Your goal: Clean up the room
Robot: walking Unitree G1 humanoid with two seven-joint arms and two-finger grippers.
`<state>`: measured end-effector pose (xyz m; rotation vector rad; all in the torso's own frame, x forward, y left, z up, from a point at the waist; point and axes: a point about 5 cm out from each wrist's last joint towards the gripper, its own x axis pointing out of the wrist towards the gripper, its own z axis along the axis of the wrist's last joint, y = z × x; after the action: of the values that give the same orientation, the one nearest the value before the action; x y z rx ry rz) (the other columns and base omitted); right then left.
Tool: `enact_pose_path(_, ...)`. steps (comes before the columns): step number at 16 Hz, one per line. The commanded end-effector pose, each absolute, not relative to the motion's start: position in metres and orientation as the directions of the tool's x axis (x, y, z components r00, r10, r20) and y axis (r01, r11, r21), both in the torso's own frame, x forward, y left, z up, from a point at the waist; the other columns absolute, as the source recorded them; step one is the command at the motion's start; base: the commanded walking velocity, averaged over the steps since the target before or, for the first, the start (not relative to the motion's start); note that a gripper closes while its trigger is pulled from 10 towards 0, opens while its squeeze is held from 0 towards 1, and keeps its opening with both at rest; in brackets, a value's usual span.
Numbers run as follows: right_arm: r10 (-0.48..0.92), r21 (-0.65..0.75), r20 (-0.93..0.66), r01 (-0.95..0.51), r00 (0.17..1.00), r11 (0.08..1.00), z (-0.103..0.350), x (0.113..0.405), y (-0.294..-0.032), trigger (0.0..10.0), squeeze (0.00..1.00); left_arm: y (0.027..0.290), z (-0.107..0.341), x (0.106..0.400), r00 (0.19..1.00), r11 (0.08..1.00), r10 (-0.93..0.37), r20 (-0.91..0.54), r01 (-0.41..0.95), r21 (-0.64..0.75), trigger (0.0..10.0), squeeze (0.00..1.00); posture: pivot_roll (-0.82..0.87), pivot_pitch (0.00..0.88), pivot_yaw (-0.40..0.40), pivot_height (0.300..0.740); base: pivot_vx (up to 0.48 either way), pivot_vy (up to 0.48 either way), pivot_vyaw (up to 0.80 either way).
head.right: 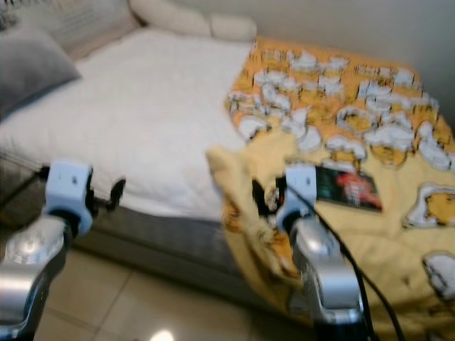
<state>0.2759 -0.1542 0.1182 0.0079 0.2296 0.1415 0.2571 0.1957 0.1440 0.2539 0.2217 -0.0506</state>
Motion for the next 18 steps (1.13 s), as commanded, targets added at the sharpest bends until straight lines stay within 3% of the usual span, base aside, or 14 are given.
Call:
enact_pose_path(1, 0.114, 0.003, -0.240, -0.117, 0.964, 0.993, 0.1162, 0.2749, -0.1637, 10.0, 0.00, 0.1893, 0.1452, 0.2589, 0.974, 0.965, -0.045, -0.220, 0.099, 0.242, 10.0, 1.00, -0.05, 0.000, -0.021, 0.740, 0.000, -0.368, 0.80)
enact_pose_path(10, 0.112, -0.005, -0.238, -0.116, 0.965, 0.993, 0.1142, 0.2747, -0.1648, 10.0, 0.00, 0.1882, 0.1444, 0.2590, 0.974, 0.964, -0.051, -0.220, 0.105, 0.244, 10.0, 1.00, -0.05, 0.000, -0.027, 0.740, 0.000, -0.369, 0.80)
enact_pose_path(18, 0.079, -0.016, -0.254, -0.086, 0.964, 0.996, 0.1084, 0.2736, -0.1689, 10.0, 0.00, 0.1899, 0.1451, 0.2596, 0.975, 0.963, -0.046, -0.217, 0.101, 0.250, 10.0, 1.00, -0.05, 0.000, -0.025, 0.740, 0.000, -0.368, 0.00)
